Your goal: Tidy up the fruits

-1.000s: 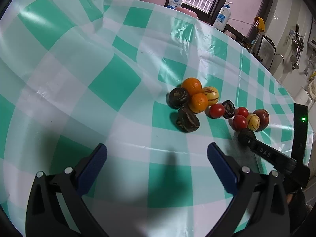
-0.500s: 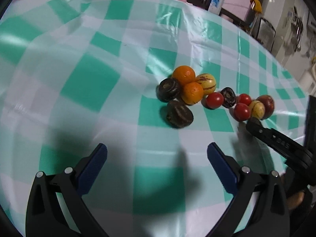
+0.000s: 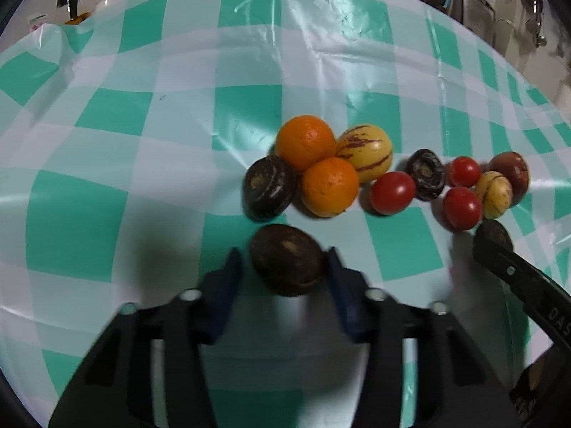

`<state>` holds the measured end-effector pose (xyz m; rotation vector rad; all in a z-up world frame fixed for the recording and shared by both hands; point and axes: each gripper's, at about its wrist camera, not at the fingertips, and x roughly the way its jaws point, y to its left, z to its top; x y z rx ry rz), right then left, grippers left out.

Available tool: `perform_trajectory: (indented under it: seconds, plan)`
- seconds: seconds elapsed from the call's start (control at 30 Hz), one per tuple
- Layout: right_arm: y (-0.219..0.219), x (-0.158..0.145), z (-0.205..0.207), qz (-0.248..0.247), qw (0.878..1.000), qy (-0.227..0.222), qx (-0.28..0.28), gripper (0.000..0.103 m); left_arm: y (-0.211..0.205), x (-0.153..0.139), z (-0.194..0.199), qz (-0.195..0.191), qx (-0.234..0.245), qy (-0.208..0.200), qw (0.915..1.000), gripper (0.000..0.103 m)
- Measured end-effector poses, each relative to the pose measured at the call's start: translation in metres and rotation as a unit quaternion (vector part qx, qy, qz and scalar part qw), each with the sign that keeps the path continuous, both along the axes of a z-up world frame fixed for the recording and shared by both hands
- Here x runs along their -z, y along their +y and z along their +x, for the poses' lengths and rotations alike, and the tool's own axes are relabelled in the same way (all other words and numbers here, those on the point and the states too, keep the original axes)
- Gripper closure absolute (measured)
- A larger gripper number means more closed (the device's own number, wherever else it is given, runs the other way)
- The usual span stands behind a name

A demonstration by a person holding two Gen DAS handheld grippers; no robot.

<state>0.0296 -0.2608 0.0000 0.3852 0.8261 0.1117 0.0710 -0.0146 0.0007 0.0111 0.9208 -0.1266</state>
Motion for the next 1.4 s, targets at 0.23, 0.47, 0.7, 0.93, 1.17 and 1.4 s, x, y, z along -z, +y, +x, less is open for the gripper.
perform_trajectory:
  seconds: [0.23,0.47,0.7,0.93,1.17,1.4]
  plan:
    - [-0.001,-0.001,-0.002,0.005,1.000,-0.005,0.000,0.063,0.017,-0.005,-0.023,-0.034,-0.020,-0.022,0.9990,0.062]
    - [-0.001,-0.001,-0.002,0.005,1.000,-0.006,0.000,0.063,0.030,-0.007,-0.037,-0.054,-0.032,-0.034,0.9974,0.062]
    - [-0.001,-0.001,-0.002,0.004,1.000,-0.004,0.002,0.063,0.032,-0.007,-0.035,-0.057,-0.032,-0.033,0.9973,0.062]
    - [-0.001,0.000,-0.002,0.000,1.000,-0.001,0.005,0.063,0.031,-0.008,-0.037,-0.056,-0.034,-0.037,0.9971,0.061]
    - [-0.001,0.000,-0.002,-0.005,1.000,0.003,0.013,0.063,0.033,-0.008,-0.036,-0.058,-0.037,-0.036,0.9970,0.061]
    - [0.000,0.000,0.000,-0.008,1.000,0.006,0.013,0.063,0.031,0.000,-0.019,-0.055,-0.033,0.000,0.9979,0.033]
